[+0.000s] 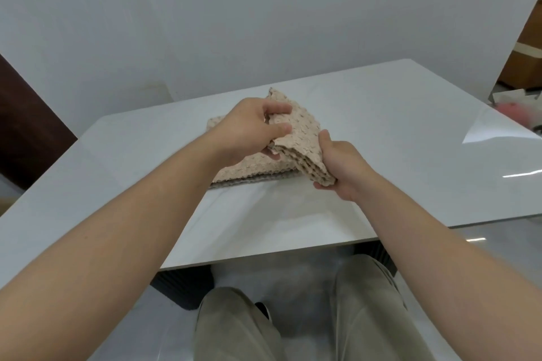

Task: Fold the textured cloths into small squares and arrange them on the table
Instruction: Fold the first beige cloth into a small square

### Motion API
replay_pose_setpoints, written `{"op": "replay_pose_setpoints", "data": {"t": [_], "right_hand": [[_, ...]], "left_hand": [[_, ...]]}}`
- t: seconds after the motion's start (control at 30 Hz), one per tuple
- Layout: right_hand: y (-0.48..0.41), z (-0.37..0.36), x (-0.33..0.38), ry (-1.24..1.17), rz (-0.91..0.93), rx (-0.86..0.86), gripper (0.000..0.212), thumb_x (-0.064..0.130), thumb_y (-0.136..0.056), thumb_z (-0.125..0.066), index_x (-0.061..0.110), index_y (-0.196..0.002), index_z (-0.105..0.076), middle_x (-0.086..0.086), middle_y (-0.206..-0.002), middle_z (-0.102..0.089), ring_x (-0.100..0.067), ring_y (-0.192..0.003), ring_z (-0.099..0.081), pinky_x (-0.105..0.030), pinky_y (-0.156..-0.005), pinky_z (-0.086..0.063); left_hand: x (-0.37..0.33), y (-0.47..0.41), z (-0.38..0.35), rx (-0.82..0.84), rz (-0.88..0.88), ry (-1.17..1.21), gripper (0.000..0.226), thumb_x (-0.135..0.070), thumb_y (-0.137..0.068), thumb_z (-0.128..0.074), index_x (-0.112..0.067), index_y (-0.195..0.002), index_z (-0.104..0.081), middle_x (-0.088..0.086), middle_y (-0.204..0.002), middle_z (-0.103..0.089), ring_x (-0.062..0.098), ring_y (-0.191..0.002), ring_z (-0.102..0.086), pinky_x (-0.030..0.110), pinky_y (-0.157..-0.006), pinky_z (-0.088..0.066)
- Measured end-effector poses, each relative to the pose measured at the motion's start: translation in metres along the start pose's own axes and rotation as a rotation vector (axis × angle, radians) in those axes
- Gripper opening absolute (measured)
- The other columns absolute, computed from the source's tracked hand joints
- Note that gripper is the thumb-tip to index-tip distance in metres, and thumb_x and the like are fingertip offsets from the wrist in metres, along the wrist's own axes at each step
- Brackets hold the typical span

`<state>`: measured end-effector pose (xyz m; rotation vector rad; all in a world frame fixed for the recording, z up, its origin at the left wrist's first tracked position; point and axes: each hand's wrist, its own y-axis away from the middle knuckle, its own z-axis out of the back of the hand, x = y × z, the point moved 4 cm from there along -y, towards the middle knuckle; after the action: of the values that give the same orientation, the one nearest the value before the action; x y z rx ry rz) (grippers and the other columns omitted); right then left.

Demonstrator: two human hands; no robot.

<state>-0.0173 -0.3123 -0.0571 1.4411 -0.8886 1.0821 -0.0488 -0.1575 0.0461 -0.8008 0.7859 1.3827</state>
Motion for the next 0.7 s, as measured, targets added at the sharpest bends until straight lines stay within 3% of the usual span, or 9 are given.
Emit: {"op": "replay_pose_setpoints", "data": {"t": [0.13,0.2,0.27,0.33,0.4,0.47,0.57,0.63,0.7], "right_hand": [[-0.008,0.007,0.0,0.138,0.165,-0.148,0.053,0.05,-0.108,-0.031,0.014,-0.071,-0.047,-0.002,-0.066,-0.044,-0.019,-0.057,-0.045,-0.03,-0.048,-0.045],[-0.011,0.008,-0.001,0.112,0.158,-0.13,0.052,0.05,-0.107,-0.034,0.012,-0.076,-0.052,-0.005,-0.071,-0.049,-0.021,-0.061,-0.049,-0.027,-0.046,-0.045],[-0.016,0.01,-0.004,0.113,0.127,-0.102,0.058,0.055,-0.105,-0.035,0.006,-0.095,-0.064,-0.012,-0.089,-0.066,-0.03,-0.076,-0.064,-0.031,-0.052,-0.054],[-0.022,0.013,-0.008,0.112,0.1,-0.087,0.067,0.063,-0.098,-0.038,0.004,-0.106,-0.067,-0.017,-0.107,-0.073,-0.039,-0.097,-0.07,-0.043,-0.075,-0.061],[-0.027,0.014,-0.011,0.072,0.098,-0.067,0.069,0.065,-0.095,-0.041,0.001,-0.106,-0.064,-0.017,-0.109,-0.074,-0.038,-0.098,-0.071,-0.046,-0.086,-0.058],[-0.027,0.016,-0.008,0.055,0.148,-0.084,0.057,0.058,-0.1,-0.043,0.003,-0.103,-0.058,-0.013,-0.094,-0.067,-0.029,-0.078,-0.064,-0.039,-0.07,-0.053],[-0.026,0.022,-0.006,0.104,0.249,-0.157,0.031,0.044,-0.105,-0.046,0.019,-0.123,-0.047,-0.008,-0.096,-0.062,-0.019,-0.067,-0.053,-0.024,-0.05,-0.043],[-0.021,0.024,-0.004,0.114,0.321,-0.141,0.029,0.037,-0.106,-0.045,0.03,-0.133,-0.038,-0.003,-0.104,-0.063,-0.014,-0.061,-0.052,-0.019,-0.043,-0.042],[-0.019,0.024,-0.002,0.149,0.394,-0.135,0.033,0.035,-0.106,-0.045,0.039,-0.138,-0.036,0.002,-0.112,-0.064,-0.013,-0.064,-0.056,-0.019,-0.047,-0.045]], "left_hand": [[0.013,0.001,0.004,-0.001,0.012,-0.014,0.049,-0.004,-0.095,-0.069,-0.011,-0.142,-0.058,-0.006,-0.142,-0.052,0.004,-0.071,-0.069,0.021,-0.058,-0.057],[0.022,-0.001,0.004,-0.012,0.018,-0.014,0.049,-0.005,-0.095,-0.069,-0.013,-0.142,-0.059,-0.009,-0.139,-0.052,0.006,-0.067,-0.065,0.022,-0.057,-0.057],[0.03,-0.002,0.002,-0.022,0.023,0.003,0.049,-0.006,-0.094,-0.07,-0.016,-0.141,-0.06,-0.009,-0.136,-0.055,0.013,-0.064,-0.061,0.025,-0.058,-0.058],[0.036,-0.002,0.001,-0.03,0.03,-0.005,0.049,-0.009,-0.094,-0.071,-0.021,-0.14,-0.061,-0.009,-0.13,-0.059,0.023,-0.071,-0.068,0.026,-0.061,-0.059],[0.043,-0.002,-0.001,-0.037,0.025,-0.03,0.047,-0.012,-0.095,-0.07,-0.025,-0.139,-0.061,-0.008,-0.123,-0.062,0.015,-0.076,-0.072,0.025,-0.067,-0.059],[0.048,-0.002,-0.005,-0.071,-0.009,-0.037,0.039,-0.019,-0.097,-0.068,-0.031,-0.134,-0.064,-0.005,-0.119,-0.065,0.003,-0.075,-0.069,0.024,-0.071,-0.057],[0.054,-0.004,-0.016,-0.219,0.012,0.044,0.027,-0.032,-0.101,-0.06,-0.037,-0.127,-0.062,-0.004,-0.126,-0.064,0.007,-0.095,-0.068,0.021,-0.075,-0.056],[0.059,-0.008,-0.023,-0.333,0.1,0.091,0.036,-0.043,-0.1,-0.057,-0.038,-0.135,-0.053,-0.003,-0.134,-0.058,0.018,-0.113,-0.065,0.038,-0.093,-0.057],[0.064,-0.011,-0.03,-0.384,0.288,0.261,0.049,-0.05,-0.099,-0.058,-0.024,-0.14,-0.052,-0.001,-0.133,-0.062,0.023,-0.115,-0.065,0.046,-0.097,-0.055]]}}
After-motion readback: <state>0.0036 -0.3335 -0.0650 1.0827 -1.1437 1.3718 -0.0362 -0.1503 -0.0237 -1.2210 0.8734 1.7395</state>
